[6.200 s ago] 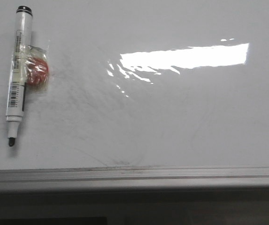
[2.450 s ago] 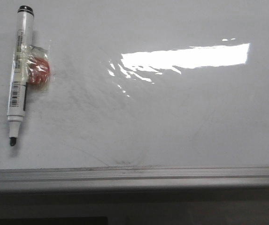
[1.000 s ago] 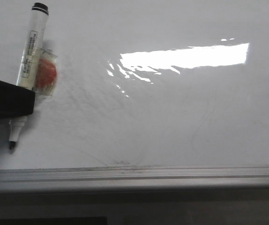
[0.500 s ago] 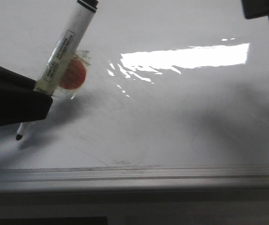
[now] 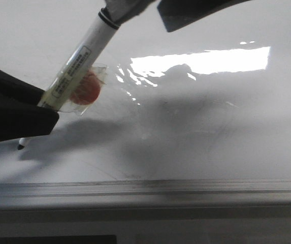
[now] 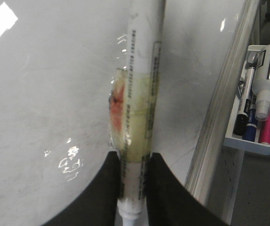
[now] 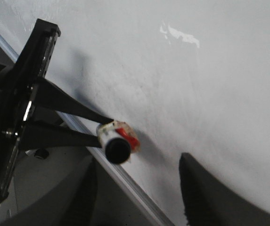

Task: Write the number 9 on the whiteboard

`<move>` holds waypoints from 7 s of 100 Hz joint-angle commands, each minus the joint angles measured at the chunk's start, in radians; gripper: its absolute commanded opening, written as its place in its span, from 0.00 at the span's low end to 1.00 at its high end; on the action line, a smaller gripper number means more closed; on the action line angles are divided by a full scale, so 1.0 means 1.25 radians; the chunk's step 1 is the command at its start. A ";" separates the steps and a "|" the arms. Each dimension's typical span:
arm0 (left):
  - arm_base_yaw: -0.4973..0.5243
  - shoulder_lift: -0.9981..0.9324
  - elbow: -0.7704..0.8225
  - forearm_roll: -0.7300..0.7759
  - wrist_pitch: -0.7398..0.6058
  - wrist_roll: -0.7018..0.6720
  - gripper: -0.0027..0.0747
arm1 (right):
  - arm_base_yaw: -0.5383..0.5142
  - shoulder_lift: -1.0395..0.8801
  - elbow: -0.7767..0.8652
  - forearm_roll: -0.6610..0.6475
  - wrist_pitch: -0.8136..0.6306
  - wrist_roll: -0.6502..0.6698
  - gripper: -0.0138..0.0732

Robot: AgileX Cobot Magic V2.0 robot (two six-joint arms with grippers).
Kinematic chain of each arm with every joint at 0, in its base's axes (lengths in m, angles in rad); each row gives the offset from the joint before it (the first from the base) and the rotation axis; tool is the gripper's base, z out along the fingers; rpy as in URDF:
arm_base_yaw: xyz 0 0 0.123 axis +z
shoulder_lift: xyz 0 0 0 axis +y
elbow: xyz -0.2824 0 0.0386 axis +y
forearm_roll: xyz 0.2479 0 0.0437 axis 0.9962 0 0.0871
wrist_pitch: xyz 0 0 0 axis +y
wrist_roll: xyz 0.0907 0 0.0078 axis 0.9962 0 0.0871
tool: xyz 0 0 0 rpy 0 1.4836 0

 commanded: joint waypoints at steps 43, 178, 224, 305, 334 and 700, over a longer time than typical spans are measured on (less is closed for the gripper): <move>0.000 -0.007 -0.027 -0.006 -0.046 -0.005 0.01 | 0.001 0.108 -0.102 0.083 -0.038 -0.008 0.36; 0.000 -0.356 -0.027 -0.138 0.188 -0.005 0.35 | -0.172 0.018 -0.110 0.059 -0.046 -0.008 0.09; 0.000 -0.356 -0.027 -0.138 0.188 -0.005 0.35 | -0.159 -0.010 -0.191 -0.027 0.121 -0.008 0.09; -0.063 -0.128 -0.011 -0.171 0.010 -0.005 0.40 | -0.001 0.045 -0.118 0.132 0.038 0.001 0.09; -0.071 -0.060 -0.011 -0.174 -0.066 -0.005 0.40 | 0.016 0.061 -0.118 0.180 -0.017 0.001 0.09; 0.013 -0.622 0.161 -0.694 0.120 0.065 0.01 | -0.005 -0.836 0.506 -0.133 -0.218 0.000 0.09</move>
